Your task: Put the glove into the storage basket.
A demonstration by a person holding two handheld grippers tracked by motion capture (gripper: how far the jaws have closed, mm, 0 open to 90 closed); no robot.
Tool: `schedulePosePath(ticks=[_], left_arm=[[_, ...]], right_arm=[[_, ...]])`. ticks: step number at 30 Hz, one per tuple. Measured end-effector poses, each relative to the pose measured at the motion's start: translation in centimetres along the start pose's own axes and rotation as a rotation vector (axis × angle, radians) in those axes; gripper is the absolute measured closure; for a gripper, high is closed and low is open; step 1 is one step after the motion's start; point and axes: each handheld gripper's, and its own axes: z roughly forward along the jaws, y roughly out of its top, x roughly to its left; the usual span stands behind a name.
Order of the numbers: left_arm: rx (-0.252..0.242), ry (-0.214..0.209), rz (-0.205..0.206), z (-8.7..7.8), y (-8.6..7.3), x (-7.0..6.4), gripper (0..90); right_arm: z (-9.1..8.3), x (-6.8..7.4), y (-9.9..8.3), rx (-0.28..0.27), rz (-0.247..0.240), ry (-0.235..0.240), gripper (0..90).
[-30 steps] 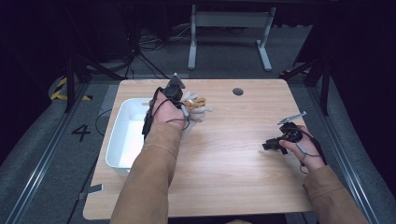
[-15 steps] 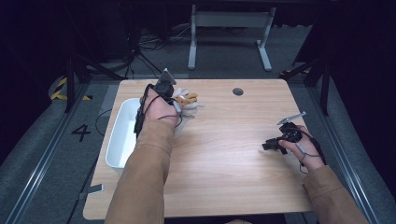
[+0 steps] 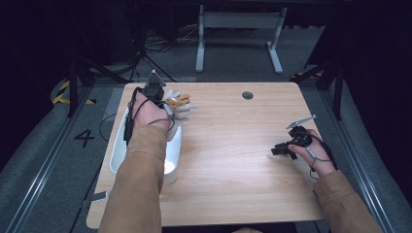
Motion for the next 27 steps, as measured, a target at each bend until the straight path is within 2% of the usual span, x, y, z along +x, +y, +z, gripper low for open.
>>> schedulePosePath(ticks=[8, 18, 22, 27], left_arm=[[-0.019, 0.028, -0.060, -0.3, 0.3, 1.7, 72.5], [-0.021, 0.062, -0.086, 0.0, 0.5, 2.9, 72.3], [-0.036, 0.072, -0.133, 0.5, 0.2, 3.9, 72.2], [-0.037, 0.082, -0.154, 1.2, -0.1, 4.5, 72.2]], right_arm=[[-0.1, 0.0, -0.1, 0.001, 0.001, -0.002, 62.7], [-0.2, -0.1, -0.3, -0.001, 0.002, -0.003, 62.7], [-0.2, -0.1, -0.3, 0.003, 0.005, 0.003, 63.4], [-0.1, -0.2, -0.3, 0.004, 0.009, 0.001, 63.3]])
